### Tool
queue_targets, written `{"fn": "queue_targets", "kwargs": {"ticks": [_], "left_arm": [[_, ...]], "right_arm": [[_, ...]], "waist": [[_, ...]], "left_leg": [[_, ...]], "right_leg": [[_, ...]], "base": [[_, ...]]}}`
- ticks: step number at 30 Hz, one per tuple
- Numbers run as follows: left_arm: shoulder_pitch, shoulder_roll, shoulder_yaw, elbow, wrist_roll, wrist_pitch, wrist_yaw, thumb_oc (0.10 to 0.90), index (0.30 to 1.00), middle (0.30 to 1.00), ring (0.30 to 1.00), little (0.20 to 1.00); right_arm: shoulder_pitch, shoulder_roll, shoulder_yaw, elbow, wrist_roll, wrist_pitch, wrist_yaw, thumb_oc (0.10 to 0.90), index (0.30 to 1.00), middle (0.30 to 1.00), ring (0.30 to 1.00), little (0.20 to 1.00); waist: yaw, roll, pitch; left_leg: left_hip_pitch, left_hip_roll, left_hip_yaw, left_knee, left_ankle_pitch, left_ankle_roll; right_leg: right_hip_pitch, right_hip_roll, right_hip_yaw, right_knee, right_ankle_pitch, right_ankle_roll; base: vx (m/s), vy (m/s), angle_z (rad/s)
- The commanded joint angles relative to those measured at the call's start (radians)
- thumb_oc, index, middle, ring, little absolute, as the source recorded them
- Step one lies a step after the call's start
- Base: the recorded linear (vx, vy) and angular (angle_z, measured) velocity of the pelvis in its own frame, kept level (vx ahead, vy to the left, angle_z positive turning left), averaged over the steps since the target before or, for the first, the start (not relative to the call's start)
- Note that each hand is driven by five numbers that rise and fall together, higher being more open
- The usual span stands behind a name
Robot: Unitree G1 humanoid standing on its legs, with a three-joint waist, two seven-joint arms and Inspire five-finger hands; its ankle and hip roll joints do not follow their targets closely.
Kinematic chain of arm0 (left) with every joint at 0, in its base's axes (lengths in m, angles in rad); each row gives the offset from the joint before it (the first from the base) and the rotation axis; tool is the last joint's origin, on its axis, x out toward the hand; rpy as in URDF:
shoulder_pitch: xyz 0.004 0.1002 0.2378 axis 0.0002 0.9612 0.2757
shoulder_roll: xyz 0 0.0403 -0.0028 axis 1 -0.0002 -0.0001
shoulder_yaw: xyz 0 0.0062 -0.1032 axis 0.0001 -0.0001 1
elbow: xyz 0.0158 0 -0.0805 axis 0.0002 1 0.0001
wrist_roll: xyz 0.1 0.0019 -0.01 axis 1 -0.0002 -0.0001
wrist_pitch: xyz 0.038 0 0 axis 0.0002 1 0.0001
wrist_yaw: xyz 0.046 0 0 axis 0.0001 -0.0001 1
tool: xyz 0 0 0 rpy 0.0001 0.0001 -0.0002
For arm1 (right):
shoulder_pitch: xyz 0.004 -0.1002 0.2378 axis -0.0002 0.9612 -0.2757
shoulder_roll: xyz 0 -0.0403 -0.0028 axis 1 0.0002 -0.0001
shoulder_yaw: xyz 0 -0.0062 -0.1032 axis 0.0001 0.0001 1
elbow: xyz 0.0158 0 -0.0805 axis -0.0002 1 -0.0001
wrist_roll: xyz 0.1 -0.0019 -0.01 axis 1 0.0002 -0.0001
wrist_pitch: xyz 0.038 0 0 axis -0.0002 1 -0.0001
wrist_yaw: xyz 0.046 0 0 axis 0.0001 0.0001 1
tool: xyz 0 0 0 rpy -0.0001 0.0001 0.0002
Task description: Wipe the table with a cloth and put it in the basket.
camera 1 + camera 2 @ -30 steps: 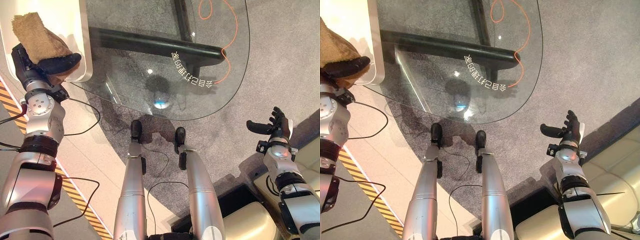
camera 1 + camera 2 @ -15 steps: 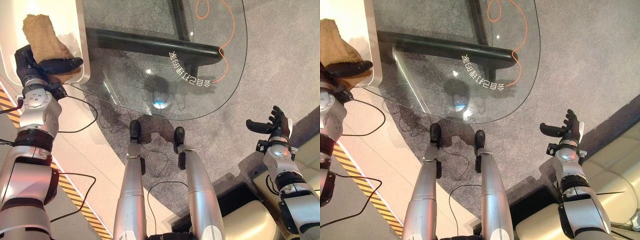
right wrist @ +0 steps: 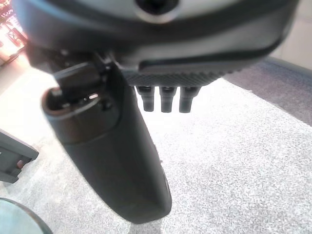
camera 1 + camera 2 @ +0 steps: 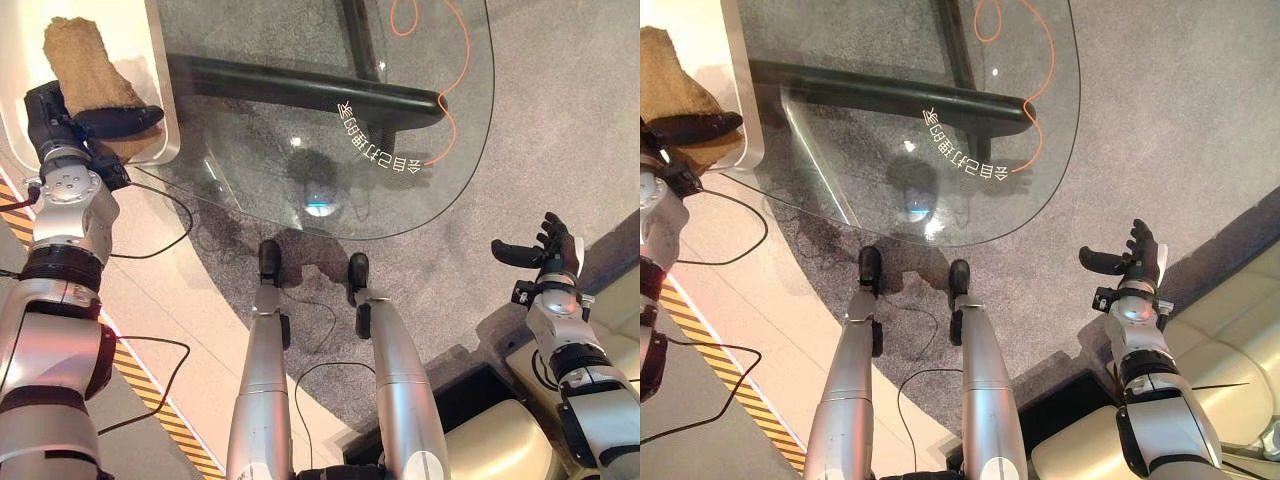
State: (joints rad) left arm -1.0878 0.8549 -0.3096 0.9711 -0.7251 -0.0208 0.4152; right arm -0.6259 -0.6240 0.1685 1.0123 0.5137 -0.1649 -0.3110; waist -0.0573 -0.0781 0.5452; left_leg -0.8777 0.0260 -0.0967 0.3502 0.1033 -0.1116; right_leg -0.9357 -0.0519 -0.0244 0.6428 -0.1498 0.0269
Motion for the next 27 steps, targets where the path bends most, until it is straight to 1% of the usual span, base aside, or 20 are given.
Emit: {"fn": "queue_targets", "kwargs": {"ticks": [1, 6, 7, 8, 9, 14, 27], "left_arm": [[-0.109, 0.108, 0.014, 0.035, 0.077, -0.047, 0.091, 0.1, 0.3, 0.3, 0.3, 0.2], [-0.131, 0.11, -0.001, 0.051, 0.083, -0.038, 0.107, 0.1, 0.3, 0.3, 0.3, 0.2], [-0.135, 0.111, -0.002, 0.059, 0.088, -0.028, 0.114, 0.18, 0.368, 0.368, 0.368, 0.28], [-0.14, 0.111, -0.004, 0.063, 0.084, -0.022, 0.12, 0.649, 0.771, 0.771, 0.771, 0.749], [-0.144, 0.112, -0.006, 0.067, 0.078, -0.018, 0.123, 0.8, 0.9, 0.9, 0.9, 0.9], [-0.146, 0.109, -0.002, 0.085, 0.074, -0.022, 0.125, 0.8, 0.9, 0.9, 0.9, 0.9], [-0.14, 0.108, 0.002, 0.08, 0.075, -0.068, 0.15, 0.8, 0.9, 0.9, 0.9, 0.9]], "right_arm": [[0.024, -0.113, 0.006, 0.015, 0.04, -0.052, -0.016, 0.8, 0.9, 0.9, 0.9, 0.9], [0.024, -0.112, 0.008, 0.018, 0.047, -0.054, -0.01, 0.8, 0.9, 0.9, 0.9, 0.9], [0.026, -0.11, 0.007, 0.021, 0.046, -0.056, -0.006, 0.8, 0.9, 0.9, 0.9, 0.9], [0.024, -0.11, 0.009, 0.022, 0.048, -0.056, -0.005, 0.8, 0.9, 0.9, 0.9, 0.9], [0.022, -0.109, 0.011, 0.022, 0.05, -0.054, -0.005, 0.8, 0.9, 0.9, 0.9, 0.9], [0.021, -0.104, 0.014, 0.021, 0.049, -0.048, -0.007, 0.8, 0.9, 0.9, 0.9, 0.9], [0.034, -0.097, 0.014, 0.009, 0.044, -0.052, -0.012, 0.8, 0.9, 0.9, 0.9, 0.9]], "waist": [[-0.012, 0.023, -0.025], [-0.014, 0.019, -0.025], [-0.014, 0.018, -0.025], [-0.014, 0.016, -0.025], [-0.014, 0.015, -0.025], [-0.016, 0.012, -0.025], [-0.017, 0.013, -0.025]], "left_leg": [[-0.026, -0.035, 0.102, 0.206, -0.187, 0.089], [-0.024, -0.035, 0.101, 0.205, -0.186, 0.09], [-0.024, -0.035, 0.101, 0.204, -0.186, 0.091], [-0.024, -0.035, 0.101, 0.206, -0.187, 0.091], [-0.026, -0.035, 0.101, 0.208, -0.187, 0.091], [-0.024, -0.034, 0.101, 0.21, -0.189, 0.091], [-0.026, -0.035, 0.1, 0.214, -0.191, 0.093]], "right_leg": [[0.07, 0.058, -0.026, -0.147, 0.084, 0.024], [0.072, 0.059, -0.027, -0.149, 0.087, 0.024], [0.073, 0.06, -0.027, -0.15, 0.088, 0.024], [0.073, 0.06, -0.027, -0.149, 0.088, 0.025], [0.072, 0.06, -0.027, -0.148, 0.088, 0.025], [0.073, 0.061, -0.028, -0.145, 0.088, 0.025], [0.07, 0.063, -0.025, -0.136, 0.084, 0.024]], "base": [[0.0, 0.0, 0.0], [0.0, 0.0, 0.0], [0.0, 0.0, 0.0], [0.0, 0.0, 0.0], [0.0, 0.0, 0.0], [0.0, 0.0, 0.0], [0.0, 0.0, 0.0]]}}
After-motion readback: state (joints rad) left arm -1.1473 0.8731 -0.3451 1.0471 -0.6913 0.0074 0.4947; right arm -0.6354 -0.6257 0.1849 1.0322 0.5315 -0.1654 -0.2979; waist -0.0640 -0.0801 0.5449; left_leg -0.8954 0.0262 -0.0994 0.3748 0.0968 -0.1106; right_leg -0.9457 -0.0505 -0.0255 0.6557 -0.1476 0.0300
